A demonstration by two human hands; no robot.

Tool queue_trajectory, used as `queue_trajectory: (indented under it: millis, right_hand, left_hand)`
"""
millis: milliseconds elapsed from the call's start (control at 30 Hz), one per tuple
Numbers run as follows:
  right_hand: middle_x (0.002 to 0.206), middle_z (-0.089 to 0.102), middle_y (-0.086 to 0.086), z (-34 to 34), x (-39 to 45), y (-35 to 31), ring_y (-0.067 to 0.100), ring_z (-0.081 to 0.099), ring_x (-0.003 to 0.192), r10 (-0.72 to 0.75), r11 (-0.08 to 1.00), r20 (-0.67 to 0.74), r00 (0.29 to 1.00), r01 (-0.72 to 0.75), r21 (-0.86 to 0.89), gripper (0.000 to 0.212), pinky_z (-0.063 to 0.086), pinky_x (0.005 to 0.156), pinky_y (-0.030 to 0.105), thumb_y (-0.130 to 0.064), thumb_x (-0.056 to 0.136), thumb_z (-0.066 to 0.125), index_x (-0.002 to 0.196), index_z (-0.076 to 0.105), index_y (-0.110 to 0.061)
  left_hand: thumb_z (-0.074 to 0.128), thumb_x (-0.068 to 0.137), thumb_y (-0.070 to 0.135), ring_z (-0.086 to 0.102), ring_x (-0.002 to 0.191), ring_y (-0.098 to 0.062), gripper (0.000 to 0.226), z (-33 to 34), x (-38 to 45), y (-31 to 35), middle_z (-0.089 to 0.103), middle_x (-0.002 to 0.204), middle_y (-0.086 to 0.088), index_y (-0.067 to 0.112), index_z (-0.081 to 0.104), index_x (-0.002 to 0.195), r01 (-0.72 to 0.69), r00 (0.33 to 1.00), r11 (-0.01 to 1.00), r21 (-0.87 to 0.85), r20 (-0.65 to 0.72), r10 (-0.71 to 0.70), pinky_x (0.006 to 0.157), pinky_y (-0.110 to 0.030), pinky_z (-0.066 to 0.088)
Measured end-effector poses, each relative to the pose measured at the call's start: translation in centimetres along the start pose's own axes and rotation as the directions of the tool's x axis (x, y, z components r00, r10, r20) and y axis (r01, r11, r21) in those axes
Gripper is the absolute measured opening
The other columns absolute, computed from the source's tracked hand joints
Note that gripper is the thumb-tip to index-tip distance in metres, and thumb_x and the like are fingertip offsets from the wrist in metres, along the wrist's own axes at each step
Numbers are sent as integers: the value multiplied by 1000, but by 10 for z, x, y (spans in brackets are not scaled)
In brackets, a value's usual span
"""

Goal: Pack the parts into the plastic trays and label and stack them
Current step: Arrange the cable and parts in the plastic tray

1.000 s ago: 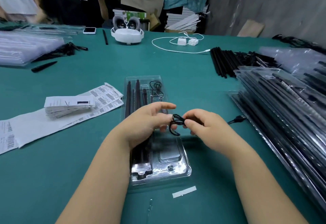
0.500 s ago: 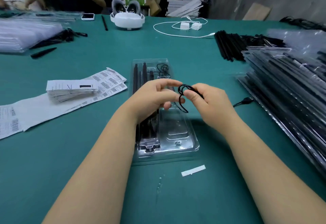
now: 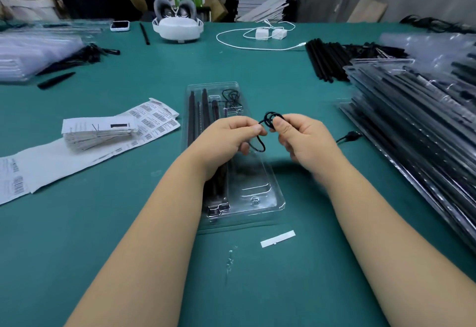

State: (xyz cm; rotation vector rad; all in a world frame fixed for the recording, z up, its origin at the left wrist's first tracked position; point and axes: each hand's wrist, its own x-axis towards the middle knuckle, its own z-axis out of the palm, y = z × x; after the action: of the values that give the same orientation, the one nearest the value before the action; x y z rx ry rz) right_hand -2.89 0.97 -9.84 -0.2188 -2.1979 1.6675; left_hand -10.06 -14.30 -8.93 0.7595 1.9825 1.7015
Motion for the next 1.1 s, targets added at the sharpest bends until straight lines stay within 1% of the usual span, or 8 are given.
queue_trajectory:
  millis: [200, 367, 533, 633, 733, 900, 1000, 1100]
  right_hand:
    - [67, 48, -9, 10, 3, 5, 7, 43, 59, -15, 968, 81, 997, 35, -248, 25, 36, 59, 24, -25, 102, 39, 90, 62, -25]
    - [74, 54, -9, 12, 4, 5, 12, 49, 72, -133, 875, 142, 981, 184, -448, 22, 38, 67, 25, -22, 100, 41, 96, 62, -18]
    - [75, 47, -3, 8, 7, 6, 2, 45, 73, -143, 876, 179, 973, 208, -435, 20, 32, 62, 11, -26, 98, 46, 89, 63, -34]
    - [69, 50, -4, 11, 5, 5, 0, 46, 70, -158, 875, 171, 972, 218, -433, 18, 35, 62, 12, -29, 96, 51, 85, 64, -35]
    - [68, 59, -6, 12, 6, 4, 7, 48, 65, -139, 885, 102, 985, 170, -434, 14, 40, 64, 25, -34, 90, 60, 88, 68, -22]
    - [69, 66, -11, -18, 6, 2, 2, 56, 58, 70, 942, 47, 996, -51, -331, 16, 44, 56, 12, -47, 82, 64, 83, 65, -31]
    - [55, 59, -16, -36, 4, 0, 1, 47, 50, 90, 940, 4, 996, -83, -331, 20, 36, 47, 10, -38, 88, 60, 75, 71, -28]
    - [49, 46, -14, -34, 5, -1, 4, 38, 48, 67, 950, -18, 998, -69, -303, 20, 33, 49, 16, -28, 92, 58, 76, 70, -27]
  left_hand:
    - [60, 91, 11, 48, 49, -4, 21, -1, 9, -5, 65, 77, -1, 20, 72, 77, 20, 993, 993, -117, -117, -34, 53, -14, 43]
    - [70, 83, 7, 62, 68, -9, 11, -8, 10, -10, 71, 80, -4, 17, 75, 81, -22, 995, 980, -200, -96, 3, 55, -15, 46]
    - [75, 78, 14, 54, 62, -12, 32, -10, 12, -13, 70, 74, -3, 20, 67, 108, 2, 997, 981, -192, -73, -17, 58, -17, 47]
    - [68, 85, 12, 57, 71, -14, 15, -8, 11, -11, 71, 81, -1, 17, 73, 98, -37, 998, 991, -127, -64, 29, 56, -15, 46]
    - [57, 93, 9, 49, 56, -12, 16, -7, 11, -10, 67, 77, -1, 15, 72, 91, -36, 996, 987, -156, -80, 24, 55, -15, 45]
    - [45, 99, 8, 50, 43, -7, 18, -13, 14, -7, 61, 63, 0, 9, 62, 92, 62, 987, 895, -442, -106, -121, 58, -22, 55]
    - [43, 100, 8, 46, 41, -9, 18, -15, 16, -7, 56, 58, 0, 10, 58, 91, 67, 981, 836, -545, -118, -155, 56, -24, 54]
    - [44, 99, 7, 48, 41, -11, 18, -12, 17, -7, 58, 60, 1, 16, 60, 96, 37, 975, 890, -455, -179, -131, 54, -25, 53]
